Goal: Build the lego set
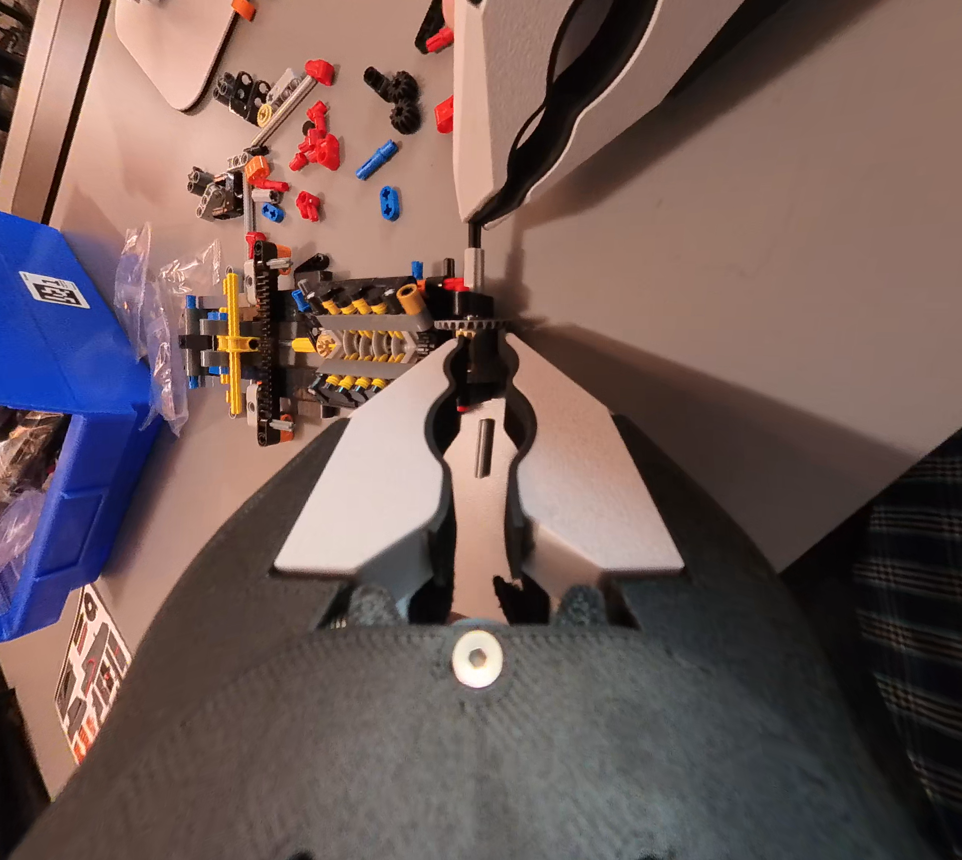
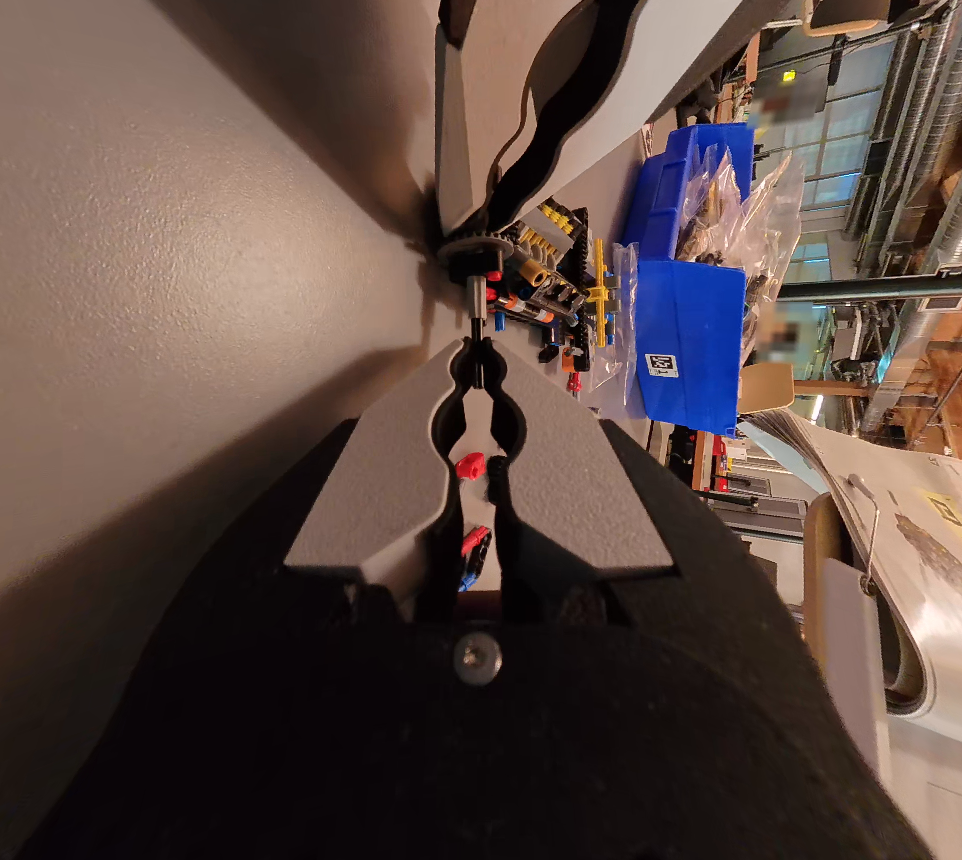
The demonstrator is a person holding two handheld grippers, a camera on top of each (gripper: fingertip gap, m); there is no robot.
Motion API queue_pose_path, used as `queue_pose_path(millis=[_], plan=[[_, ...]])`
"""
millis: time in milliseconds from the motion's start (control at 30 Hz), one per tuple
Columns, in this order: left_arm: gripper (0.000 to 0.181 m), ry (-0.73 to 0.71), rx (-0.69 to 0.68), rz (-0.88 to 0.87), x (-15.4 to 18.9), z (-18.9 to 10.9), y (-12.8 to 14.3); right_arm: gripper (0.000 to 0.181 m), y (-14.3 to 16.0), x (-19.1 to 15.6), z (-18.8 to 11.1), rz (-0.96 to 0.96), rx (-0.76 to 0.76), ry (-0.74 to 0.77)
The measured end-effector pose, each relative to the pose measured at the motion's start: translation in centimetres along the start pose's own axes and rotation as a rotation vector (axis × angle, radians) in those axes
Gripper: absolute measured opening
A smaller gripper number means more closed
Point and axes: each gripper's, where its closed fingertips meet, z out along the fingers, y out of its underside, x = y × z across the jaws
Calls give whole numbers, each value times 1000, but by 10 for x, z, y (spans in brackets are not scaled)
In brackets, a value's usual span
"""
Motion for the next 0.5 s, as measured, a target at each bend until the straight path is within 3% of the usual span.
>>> queue_pose_path(millis=[500], plan=[[8,-2,6,2,-1,0,0,0,1,-2,3,63,-2,-50]])
